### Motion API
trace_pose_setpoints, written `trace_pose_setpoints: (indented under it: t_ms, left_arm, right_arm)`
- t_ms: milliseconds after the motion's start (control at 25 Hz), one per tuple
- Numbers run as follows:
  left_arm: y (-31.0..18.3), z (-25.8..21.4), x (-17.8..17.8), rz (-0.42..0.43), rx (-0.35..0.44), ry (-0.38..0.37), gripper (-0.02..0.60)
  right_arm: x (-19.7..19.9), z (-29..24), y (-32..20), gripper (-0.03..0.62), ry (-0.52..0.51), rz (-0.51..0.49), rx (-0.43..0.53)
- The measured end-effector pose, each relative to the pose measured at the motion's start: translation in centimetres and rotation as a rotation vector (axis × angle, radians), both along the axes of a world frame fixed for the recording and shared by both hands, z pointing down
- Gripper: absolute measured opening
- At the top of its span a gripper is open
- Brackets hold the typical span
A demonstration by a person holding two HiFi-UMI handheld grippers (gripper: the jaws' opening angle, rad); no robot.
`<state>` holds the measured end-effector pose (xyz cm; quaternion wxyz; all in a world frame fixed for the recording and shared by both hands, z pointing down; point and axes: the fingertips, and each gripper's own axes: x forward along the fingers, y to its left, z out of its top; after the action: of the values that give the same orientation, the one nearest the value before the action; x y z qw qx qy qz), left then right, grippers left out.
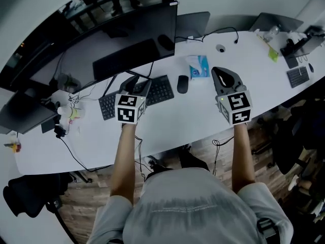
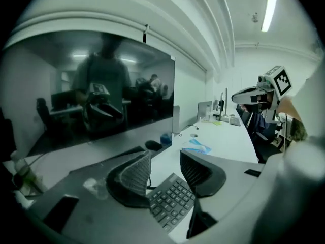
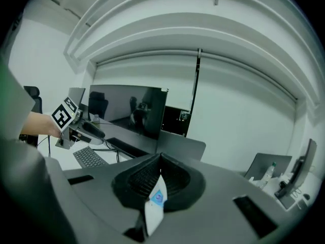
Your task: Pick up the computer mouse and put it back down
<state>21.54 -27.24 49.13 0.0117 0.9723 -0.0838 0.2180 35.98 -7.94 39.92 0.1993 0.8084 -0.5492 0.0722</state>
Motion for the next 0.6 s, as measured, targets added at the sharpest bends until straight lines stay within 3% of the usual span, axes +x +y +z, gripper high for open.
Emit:
trace_pose_setpoints:
  t_ms: [200,600]
  left_arm:
    - [-2.2,-5.0,-5.0,-0.028,0.076,0.067,0.179]
    - [-5.8,-11.1,-13.7,-0.102,0.160,0.177,0.049]
  right_arm:
    - [-3.4,-3.0,-2.2,0.002,0.040,-0.029,0.032]
    - [-10.3,-7.1,-6.9,0.002,0.109,-0.111,0.073]
